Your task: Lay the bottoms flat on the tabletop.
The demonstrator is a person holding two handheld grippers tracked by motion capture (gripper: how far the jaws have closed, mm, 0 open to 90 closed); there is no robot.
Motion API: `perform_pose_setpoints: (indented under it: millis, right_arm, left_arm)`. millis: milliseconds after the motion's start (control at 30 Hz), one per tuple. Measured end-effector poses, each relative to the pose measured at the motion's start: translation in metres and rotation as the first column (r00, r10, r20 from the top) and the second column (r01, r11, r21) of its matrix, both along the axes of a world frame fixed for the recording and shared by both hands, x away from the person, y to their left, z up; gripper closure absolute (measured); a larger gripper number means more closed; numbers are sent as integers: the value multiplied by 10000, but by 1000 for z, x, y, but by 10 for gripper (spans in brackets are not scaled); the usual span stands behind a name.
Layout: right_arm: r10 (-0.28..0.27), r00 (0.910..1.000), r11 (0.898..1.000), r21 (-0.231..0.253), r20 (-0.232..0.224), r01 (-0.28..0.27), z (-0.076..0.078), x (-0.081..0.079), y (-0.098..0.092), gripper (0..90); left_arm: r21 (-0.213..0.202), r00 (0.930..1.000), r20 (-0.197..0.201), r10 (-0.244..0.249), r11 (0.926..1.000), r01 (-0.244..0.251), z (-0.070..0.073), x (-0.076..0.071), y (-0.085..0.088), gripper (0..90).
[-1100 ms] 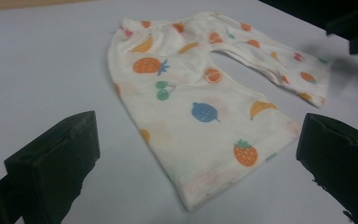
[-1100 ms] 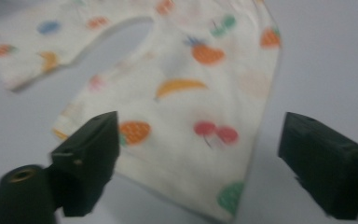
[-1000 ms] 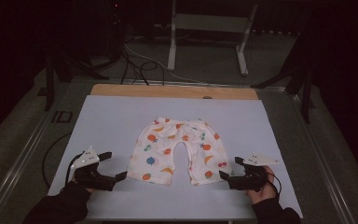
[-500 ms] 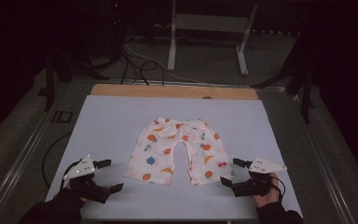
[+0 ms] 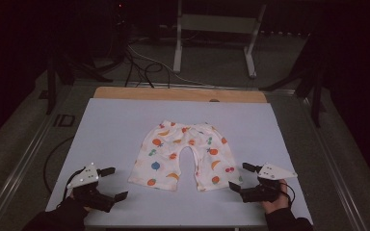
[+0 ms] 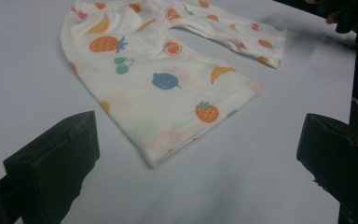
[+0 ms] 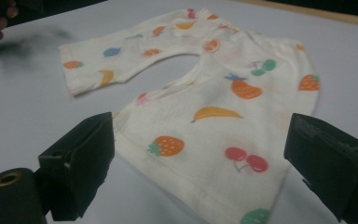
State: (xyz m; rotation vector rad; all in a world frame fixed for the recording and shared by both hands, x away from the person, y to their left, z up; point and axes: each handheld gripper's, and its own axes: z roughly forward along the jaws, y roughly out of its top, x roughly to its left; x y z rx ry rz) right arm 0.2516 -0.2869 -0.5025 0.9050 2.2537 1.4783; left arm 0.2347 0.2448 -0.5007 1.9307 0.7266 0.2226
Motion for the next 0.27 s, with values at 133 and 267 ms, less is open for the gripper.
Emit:
perform_pose_setpoints:
  millis: [133, 267]
  right_arm:
    - [244, 9992, 9996, -115, -306, -247, -3, 2, 5, 85]
    - [363, 9988, 9990, -258, -333, -372, -4, 3, 8, 85]
  left_arm:
    - [-102, 10000, 38, -74, 9999, 74, 0, 0, -2, 0]
    - [-59, 10000, -33, -56, 10000, 55, -1, 1, -2, 1]
